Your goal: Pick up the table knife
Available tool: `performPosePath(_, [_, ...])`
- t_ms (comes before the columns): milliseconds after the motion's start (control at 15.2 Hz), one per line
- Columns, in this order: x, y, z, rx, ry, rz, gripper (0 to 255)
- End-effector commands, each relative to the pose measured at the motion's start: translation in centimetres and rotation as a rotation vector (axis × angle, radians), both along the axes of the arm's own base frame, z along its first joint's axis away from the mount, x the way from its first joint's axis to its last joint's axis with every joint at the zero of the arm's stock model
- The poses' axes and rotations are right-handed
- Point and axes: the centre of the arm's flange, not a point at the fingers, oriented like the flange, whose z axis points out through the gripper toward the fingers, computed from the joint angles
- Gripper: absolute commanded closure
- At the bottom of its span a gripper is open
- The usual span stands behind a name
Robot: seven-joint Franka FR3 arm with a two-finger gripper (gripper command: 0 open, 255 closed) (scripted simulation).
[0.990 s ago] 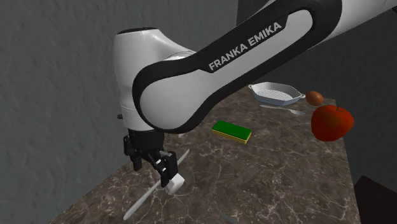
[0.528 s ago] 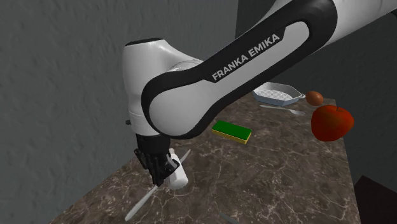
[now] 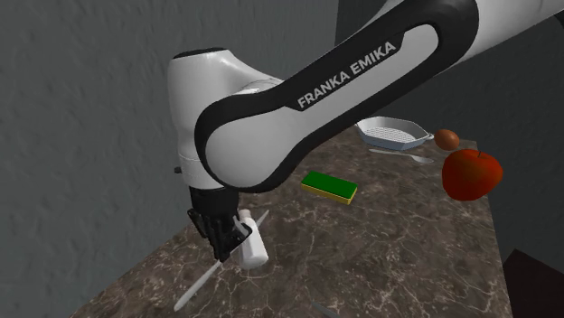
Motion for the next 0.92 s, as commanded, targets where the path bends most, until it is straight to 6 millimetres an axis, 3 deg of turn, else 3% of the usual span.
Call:
performPosePath(0, [-0.1, 0.2, 1.1, 0.000, 0.001, 0.000, 255])
performPosePath(726, [-0.1, 0.2, 6.9, 0.000, 0.001, 0.000, 255])
performPosePath(858, [-0.1, 0.2, 7.0, 0.000, 0.001, 0.000, 255])
